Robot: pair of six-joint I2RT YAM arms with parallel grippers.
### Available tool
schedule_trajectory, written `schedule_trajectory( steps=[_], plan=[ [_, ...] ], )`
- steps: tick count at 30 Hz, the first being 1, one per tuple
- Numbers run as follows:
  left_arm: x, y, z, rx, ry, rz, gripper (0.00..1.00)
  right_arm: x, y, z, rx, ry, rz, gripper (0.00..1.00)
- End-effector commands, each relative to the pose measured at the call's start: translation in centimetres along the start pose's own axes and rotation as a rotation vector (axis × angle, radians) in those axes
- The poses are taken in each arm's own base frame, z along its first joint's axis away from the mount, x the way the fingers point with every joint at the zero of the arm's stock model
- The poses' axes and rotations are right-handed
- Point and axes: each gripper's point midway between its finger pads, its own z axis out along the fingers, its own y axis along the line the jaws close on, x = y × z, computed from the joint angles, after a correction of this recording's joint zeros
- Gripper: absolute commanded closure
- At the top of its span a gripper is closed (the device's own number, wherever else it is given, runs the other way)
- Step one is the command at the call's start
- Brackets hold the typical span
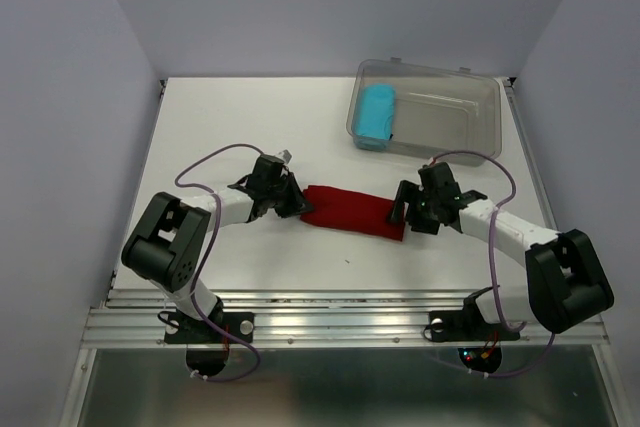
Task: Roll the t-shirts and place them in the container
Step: Move the bin to the center of the board.
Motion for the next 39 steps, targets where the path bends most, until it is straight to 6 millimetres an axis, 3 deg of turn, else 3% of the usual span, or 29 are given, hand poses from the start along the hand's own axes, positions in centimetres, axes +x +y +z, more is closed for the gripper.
schedule_trajectory(
  steps=[1,6,10,12,14,16,17,19,22,29,30,34,35,36,39],
  plan=[
    [1.0,0.7,0.3,-0.027,0.04,0.014,1.0,-0.7,0.4,0.3,-0.035,-0.046,0.072,0.18],
    [0.4,0.1,-0.2,-0.016,0.025,0.022,1.0,0.6,0.3,0.8,-0.058,-0.024,0.131,0.21],
    [-0.2,-0.3,-0.6,-0.019,0.01,0.033,1.0,1.2,0.4,1.5,-0.094,-0.019,0.166,0.37],
    [-0.5,-0.2,-0.6,-0.031,0.001,0.041,1.0,1.0,0.9,1.6,-0.117,-0.019,0.146,0.38],
    [-0.8,0.0,-0.8,-0.051,-0.003,0.048,1.0,0.5,0.4,1.6,-0.074,-0.021,0.098,0.32],
    [-0.9,0.1,-0.9,-0.065,-0.003,0.062,1.0,-0.2,-0.6,0.8,-0.005,-0.048,0.077,0.2],
    [-1.0,0.3,-1.0,-0.08,0.002,0.07,1.0,-2.0,-0.6,-0.4,0.023,-0.119,0.043,0.14],
    [-1.1,0.5,-1.1,-0.09,0.004,0.078,1.0,-4.1,-0.6,-1.7,0.054,-0.192,0.019,0.13],
    [-0.9,1.0,-1.5,-0.109,0.02,0.09,1.0,-9.5,1.1,-4.6,0.076,-0.33,-0.03,0.12],
    [-0.8,1.2,-2.1,-0.118,0.021,0.107,1.0,-18.6,1.6,-7.1,0.12,-0.479,-0.039,0.12],
    [-0.7,1.3,-2.1,-0.12,0.022,0.109,1.0,-20.9,1.8,-8.4,0.115,-0.528,-0.027,0.12],
    [-0.9,1.2,-2.1,-0.118,0.021,0.115,1.0,-26.1,-0.5,-8.3,0.159,-0.566,0.035,0.11],
    [-1.0,1.1,-2.1,-0.117,0.02,0.117,1.0,-26.9,-2.5,-7.1,0.18,-0.543,0.074,0.11],
    [-1.0,1.2,-2.1,-0.117,0.02,0.115,1.0,-27.3,-2.3,-6.6,0.172,-0.535,0.079,0.11],
    [-1.2,1.0,-2.2,-0.112,0.016,0.118,1.0,-29.5,-5.8,-5.7,0.194,-0.527,0.161,0.09]
  ],
)
